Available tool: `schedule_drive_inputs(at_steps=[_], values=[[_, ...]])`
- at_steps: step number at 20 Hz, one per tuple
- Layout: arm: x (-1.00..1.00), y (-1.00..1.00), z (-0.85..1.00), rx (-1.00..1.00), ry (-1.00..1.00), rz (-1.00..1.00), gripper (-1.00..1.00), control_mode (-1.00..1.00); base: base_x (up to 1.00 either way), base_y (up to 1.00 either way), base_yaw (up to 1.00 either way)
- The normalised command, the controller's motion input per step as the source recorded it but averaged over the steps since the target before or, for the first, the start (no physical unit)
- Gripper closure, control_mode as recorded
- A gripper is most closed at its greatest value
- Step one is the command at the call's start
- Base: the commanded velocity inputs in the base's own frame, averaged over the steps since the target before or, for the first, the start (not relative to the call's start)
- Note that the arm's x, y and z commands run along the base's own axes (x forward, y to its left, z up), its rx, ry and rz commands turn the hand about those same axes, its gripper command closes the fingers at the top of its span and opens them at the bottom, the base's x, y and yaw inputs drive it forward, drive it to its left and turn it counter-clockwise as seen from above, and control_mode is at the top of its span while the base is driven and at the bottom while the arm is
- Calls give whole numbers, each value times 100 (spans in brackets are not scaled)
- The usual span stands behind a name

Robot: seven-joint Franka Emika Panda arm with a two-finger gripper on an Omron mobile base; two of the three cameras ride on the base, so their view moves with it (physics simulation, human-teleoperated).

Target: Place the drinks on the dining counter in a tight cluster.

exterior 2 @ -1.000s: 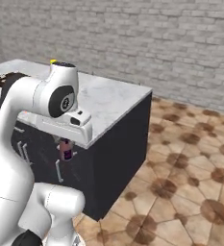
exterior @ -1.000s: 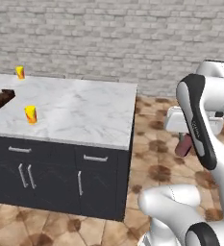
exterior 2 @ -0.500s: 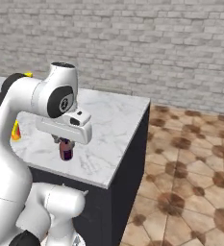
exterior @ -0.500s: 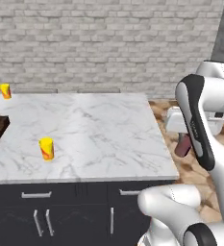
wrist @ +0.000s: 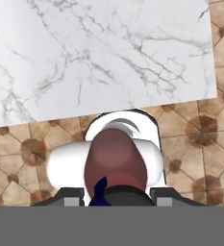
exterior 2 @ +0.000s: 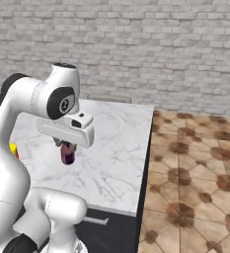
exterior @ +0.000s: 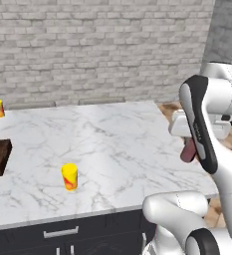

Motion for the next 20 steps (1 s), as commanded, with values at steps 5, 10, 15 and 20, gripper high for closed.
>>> schedule_drive_inputs(at_steps=[5, 10, 15, 20], values=[[0, 0, 0, 0, 0, 0, 100, 100, 0, 2, 0], [0, 0, 0, 0, 0, 0, 100, 100, 0, 0, 0], [2, 50, -1, 3, 0, 0, 100, -100, 0, 9, 0], [28, 100, -23, 7, 0, 0, 100, -100, 0, 0, 0]])
